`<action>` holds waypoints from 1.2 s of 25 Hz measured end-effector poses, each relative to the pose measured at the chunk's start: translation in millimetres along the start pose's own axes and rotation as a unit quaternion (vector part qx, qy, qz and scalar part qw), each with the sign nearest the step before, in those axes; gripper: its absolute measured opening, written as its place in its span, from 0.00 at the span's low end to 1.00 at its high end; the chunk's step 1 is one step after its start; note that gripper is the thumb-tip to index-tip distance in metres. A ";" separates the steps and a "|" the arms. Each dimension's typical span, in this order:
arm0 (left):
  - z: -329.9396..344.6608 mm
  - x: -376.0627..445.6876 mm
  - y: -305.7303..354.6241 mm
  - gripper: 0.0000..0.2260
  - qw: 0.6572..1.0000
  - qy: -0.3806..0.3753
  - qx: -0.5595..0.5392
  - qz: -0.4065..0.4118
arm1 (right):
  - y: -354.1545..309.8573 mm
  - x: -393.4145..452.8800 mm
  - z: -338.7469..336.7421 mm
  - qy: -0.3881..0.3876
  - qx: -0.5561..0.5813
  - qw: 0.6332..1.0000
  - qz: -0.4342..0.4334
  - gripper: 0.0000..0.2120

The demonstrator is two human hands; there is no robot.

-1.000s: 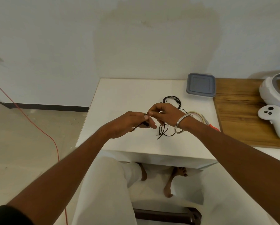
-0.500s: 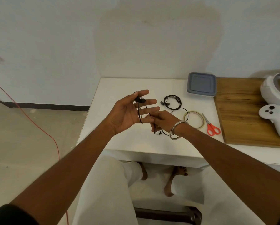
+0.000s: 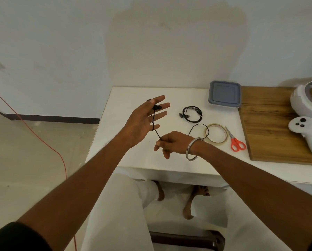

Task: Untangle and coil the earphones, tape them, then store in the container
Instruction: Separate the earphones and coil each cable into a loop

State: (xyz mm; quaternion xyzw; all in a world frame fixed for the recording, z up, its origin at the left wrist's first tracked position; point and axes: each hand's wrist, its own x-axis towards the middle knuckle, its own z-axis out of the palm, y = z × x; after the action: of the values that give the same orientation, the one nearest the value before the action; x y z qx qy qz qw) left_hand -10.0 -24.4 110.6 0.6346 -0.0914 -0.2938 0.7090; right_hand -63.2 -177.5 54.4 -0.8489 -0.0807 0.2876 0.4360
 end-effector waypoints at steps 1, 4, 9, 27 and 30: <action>-0.6 0.0 -1.2 0.15 0.999 0.006 0.048 0.003 | -1.2 -1.1 -1.3 -0.006 0.000 1.000 -0.008 0.14; -2.6 -2.7 -4.0 0.14 0.982 0.026 0.182 0.041 | -7.7 -4.6 -7.5 -0.008 0.010 0.999 -0.035 0.11; -16.9 -4.1 -22.5 0.11 0.937 -0.016 0.343 0.055 | -8.9 -9.8 -21.0 0.069 0.060 0.994 -0.066 0.10; -16.7 -12.4 -20.9 0.14 0.931 -0.141 0.330 -0.066 | -2.6 -8.1 -31.3 0.238 0.054 0.966 -0.085 0.07; -13.9 -18.0 -11.3 0.16 0.957 -0.161 0.221 -0.092 | -1.5 -8.7 -33.9 0.230 0.075 0.966 -0.094 0.06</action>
State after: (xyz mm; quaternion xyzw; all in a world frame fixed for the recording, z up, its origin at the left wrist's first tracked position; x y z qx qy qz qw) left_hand -21.0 -3.2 101.7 0.7252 -0.2087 -0.4285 0.4970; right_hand -51.2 -203.6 74.6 -0.8454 -0.0360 0.0475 0.5308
